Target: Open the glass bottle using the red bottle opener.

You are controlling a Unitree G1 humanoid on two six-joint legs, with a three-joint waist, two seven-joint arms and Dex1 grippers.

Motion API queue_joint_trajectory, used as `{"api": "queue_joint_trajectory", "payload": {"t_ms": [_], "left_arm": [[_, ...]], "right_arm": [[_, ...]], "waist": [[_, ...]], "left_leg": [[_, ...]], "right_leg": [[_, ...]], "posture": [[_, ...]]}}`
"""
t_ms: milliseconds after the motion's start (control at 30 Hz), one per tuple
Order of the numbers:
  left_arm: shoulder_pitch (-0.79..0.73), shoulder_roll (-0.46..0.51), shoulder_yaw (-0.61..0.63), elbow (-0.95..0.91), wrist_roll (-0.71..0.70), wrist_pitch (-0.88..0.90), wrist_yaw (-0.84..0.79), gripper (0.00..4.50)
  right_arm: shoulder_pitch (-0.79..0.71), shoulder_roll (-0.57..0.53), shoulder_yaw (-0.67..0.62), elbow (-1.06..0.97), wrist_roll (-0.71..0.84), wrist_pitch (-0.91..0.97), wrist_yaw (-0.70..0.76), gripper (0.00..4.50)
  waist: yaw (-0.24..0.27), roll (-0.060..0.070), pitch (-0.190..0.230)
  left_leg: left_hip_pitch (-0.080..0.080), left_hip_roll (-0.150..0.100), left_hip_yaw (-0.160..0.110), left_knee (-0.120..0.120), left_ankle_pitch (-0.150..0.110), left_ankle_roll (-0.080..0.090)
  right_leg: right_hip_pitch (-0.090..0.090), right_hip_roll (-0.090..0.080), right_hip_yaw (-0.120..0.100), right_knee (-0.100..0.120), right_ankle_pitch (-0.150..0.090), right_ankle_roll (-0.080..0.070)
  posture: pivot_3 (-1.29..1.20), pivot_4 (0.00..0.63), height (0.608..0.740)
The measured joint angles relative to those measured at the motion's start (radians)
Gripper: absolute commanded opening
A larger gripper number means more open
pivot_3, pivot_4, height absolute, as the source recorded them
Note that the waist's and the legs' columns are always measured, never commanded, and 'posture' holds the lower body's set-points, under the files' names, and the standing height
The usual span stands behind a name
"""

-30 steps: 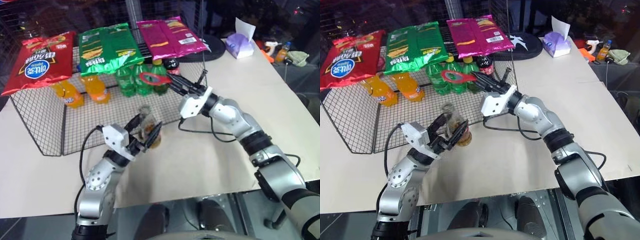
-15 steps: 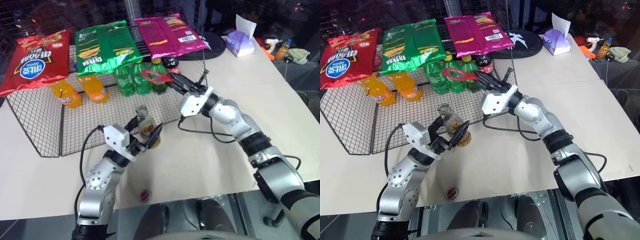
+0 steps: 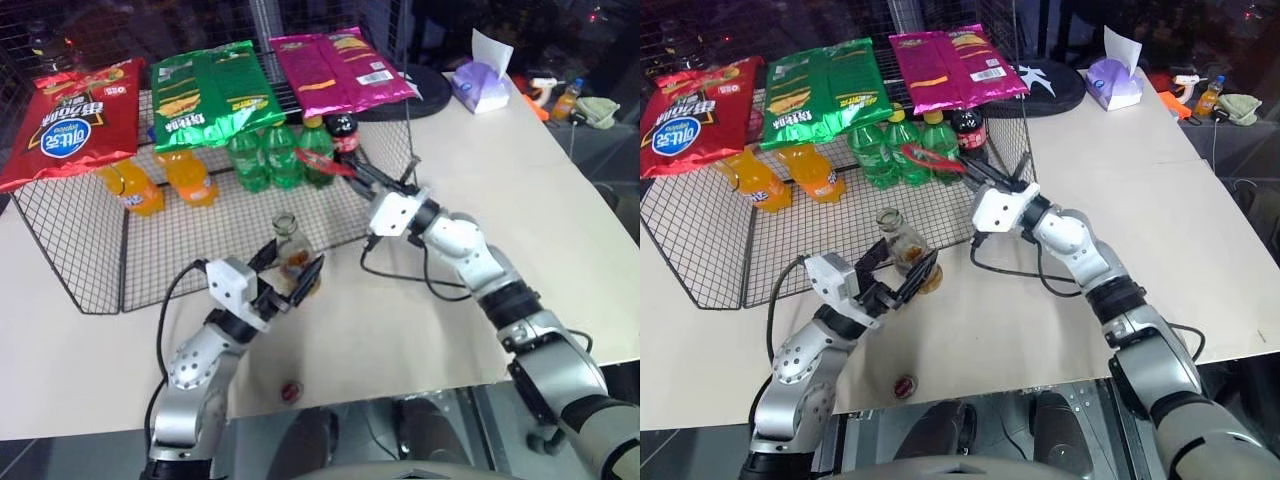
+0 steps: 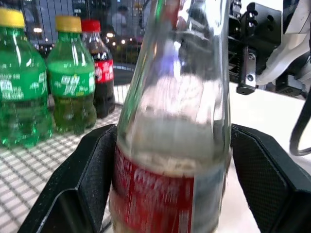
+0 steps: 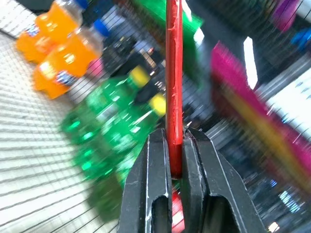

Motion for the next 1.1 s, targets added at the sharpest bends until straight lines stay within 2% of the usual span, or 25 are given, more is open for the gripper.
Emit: {"api": "queue_joint_trajectory", "payload": {"t_ms": [133, 367, 567, 700, 833, 900, 933, 1000, 1033, 1100], "left_arm": [[0.035, 0.022, 0.013, -0.019, -0.002, 0.002, -0.015, 3.65], [0.066, 0.034, 0.031, -0.031, -0.009, 0.003, -0.023, 3.65], [0.117, 0.055, 0.068, -0.039, -0.018, 0.007, -0.021, 3.65], [0.205, 0.089, 0.119, -0.084, -0.067, 0.031, -0.040, 3.65], [0.244, 0.093, 0.163, -0.101, -0.080, 0.061, -0.023, 3.74], [0.271, 0.102, 0.187, -0.101, -0.080, 0.073, -0.021, 3.74], [0.277, 0.107, 0.193, -0.101, -0.080, 0.074, -0.021, 3.74], [0.307, 0.116, 0.209, -0.101, -0.080, 0.089, -0.025, 3.74], [0.322, 0.122, 0.211, -0.100, -0.079, 0.095, -0.028, 3.74], [0.349, 0.132, 0.223, -0.098, -0.078, 0.103, -0.034, 3.74]], "right_arm": [[0.097, -0.008, -0.001, -0.101, 0.132, 0.146, 0.134, 0.02], [0.268, -0.042, -0.003, -0.331, 0.349, 0.530, 0.326, 0.02], [0.369, -0.110, -0.027, -0.536, 0.552, 0.963, 0.410, 0.02], [0.414, -0.175, -0.082, -0.651, 0.740, 1.322, 0.422, 0.02], [0.431, -0.200, -0.117, -0.709, 0.809, 1.429, 0.426, 1.70], [0.447, -0.204, -0.138, -0.718, 0.815, 1.435, 0.424, 2.86], [0.455, -0.208, -0.145, -0.718, 0.815, 1.433, 0.424, 3.20], [0.482, -0.218, -0.166, -0.718, 0.809, 1.412, 0.424, 4.26], [0.498, -0.231, -0.173, -0.719, 0.801, 1.382, 0.431, 4.43], [0.538, -0.257, -0.191, -0.714, 0.756, 1.278, 0.451, 4.43]], "waist": [[0.001, 0.000, 0.000], [0.005, 0.000, 0.000], [0.005, 0.000, 0.000], [0.007, 0.000, 0.000], [0.011, -0.001, 0.000], [0.012, -0.001, 0.000], [0.013, -0.001, 0.000], [0.016, -0.001, 0.000], [0.018, -0.001, 0.000], [0.024, -0.001, 0.000]], "left_leg": [[0.000, 0.000, 0.000, 0.000, 0.000, 0.000], [0.000, 0.001, 0.000, 0.000, 0.000, 0.000], [0.000, 0.001, 0.000, 0.000, 0.000, 0.000], [-0.001, 0.001, -0.001, 0.000, -0.001, 0.001], [0.000, 0.000, -0.002, 0.000, -0.002, 0.004], [0.000, 0.000, -0.002, 0.000, -0.002, 0.004], [0.000, 0.000, -0.002, 0.000, -0.002, 0.003], [0.000, 0.000, -0.002, 0.000, -0.001, 0.002], [0.000, 0.000, -0.002, 0.000, -0.001, 0.002], [0.000, 0.000, -0.002, 0.001, -0.001, 0.002]], "right_leg": [[0.000, 0.000, 0.000, 0.000, 0.000, 0.000], [0.000, -0.003, 0.000, 0.001, 0.000, 0.000], [0.000, -0.004, 0.000, 0.001, 0.000, 0.000], [0.001, -0.006, 0.000, 0.000, 0.000, 0.000], [0.001, -0.006, -0.002, 0.000, 0.000, 0.000], [0.001, -0.005, -0.003, 0.000, 0.000, 0.000], [0.001, -0.005, -0.003, 0.000, 0.000, 0.000], [0.001, -0.003, -0.003, -0.001, 0.000, 0.000], [0.001, -0.002, -0.003, -0.001, 0.000, 0.000], [0.003, -0.002, -0.003, -0.002, 0.000, 0.000]], "posture": [[0.00, 0.150, 0.740], [0.00, 0.150, 0.740], [0.00, 0.150, 0.740], [0.00, 0.150, 0.740], [0.00, 0.150, 0.740], [0.00, 0.150, 0.740], [0.00, 0.150, 0.740], [0.00, 0.150, 0.740], [0.00, 0.150, 0.740], [0.00, 0.150, 0.740]]}}
